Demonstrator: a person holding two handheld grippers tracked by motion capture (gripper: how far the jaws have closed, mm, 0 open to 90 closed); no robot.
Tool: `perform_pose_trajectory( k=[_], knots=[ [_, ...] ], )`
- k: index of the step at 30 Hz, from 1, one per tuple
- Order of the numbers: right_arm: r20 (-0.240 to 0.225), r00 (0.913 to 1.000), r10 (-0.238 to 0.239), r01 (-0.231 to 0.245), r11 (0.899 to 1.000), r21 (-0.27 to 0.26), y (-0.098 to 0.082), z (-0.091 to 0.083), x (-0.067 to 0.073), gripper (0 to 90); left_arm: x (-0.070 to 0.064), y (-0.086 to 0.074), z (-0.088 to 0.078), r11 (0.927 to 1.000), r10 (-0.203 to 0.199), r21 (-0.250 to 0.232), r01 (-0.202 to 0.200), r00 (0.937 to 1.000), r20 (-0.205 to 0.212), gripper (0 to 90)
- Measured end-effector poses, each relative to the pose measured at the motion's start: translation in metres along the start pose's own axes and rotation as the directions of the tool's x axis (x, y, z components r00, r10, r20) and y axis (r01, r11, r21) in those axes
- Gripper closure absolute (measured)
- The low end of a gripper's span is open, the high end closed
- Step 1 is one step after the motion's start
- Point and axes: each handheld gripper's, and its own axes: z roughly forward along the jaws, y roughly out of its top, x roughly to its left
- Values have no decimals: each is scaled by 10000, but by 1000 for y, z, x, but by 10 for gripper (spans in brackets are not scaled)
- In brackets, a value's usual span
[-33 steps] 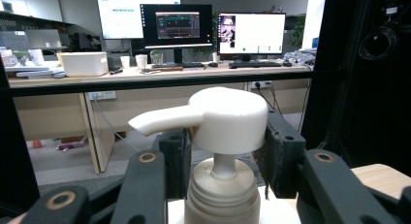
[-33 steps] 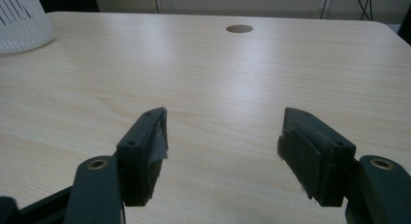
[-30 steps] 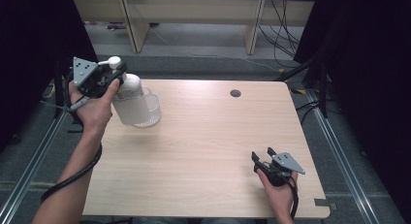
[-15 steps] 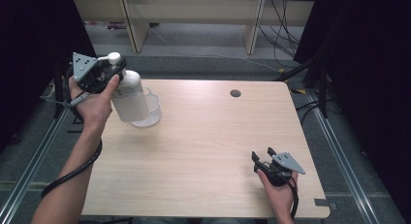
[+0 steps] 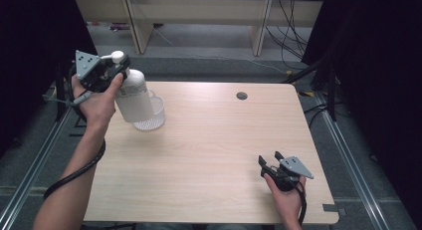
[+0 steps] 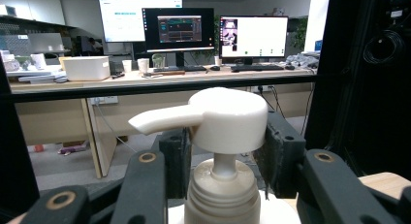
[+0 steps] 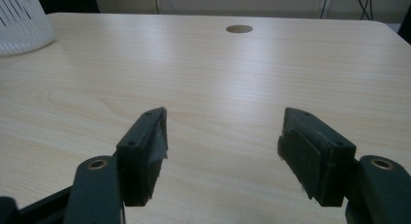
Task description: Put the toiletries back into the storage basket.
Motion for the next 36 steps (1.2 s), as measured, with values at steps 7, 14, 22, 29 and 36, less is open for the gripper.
perform_pose_trajectory(
  k=[7, 14, 22, 29, 36],
  knots=[
    [11, 9999, -113, 113, 9999, -67, 0, 1, -1, 347, 2, 0, 4, 10000, -30, -7, 30, 10000, -38, 592],
    [-10, 10000, 5, -5, 10000, -12, 0, 0, 0, 347, 3, 0, 11, 10000, 17, 21, -17, 10000, -11, 592],
    [-31, 10000, -10, 10, 10000, 13, 0, 0, 0, 348, 5, 0, 18, 10000, 42, 43, -42, 10000, -82, 591],
    [-25, 9997, -235, 235, 9997, -79, 0, 1, -2, 348, 7, -1, 23, 10000, 46, 74, -46, 9999, -119, 591],
    [54, 9991, -431, 431, 9990, 95, 1, -1, -3, 348, 8, -2, 28, 9999, 23, 111, -21, 9999, -171, 591]
  ],
)
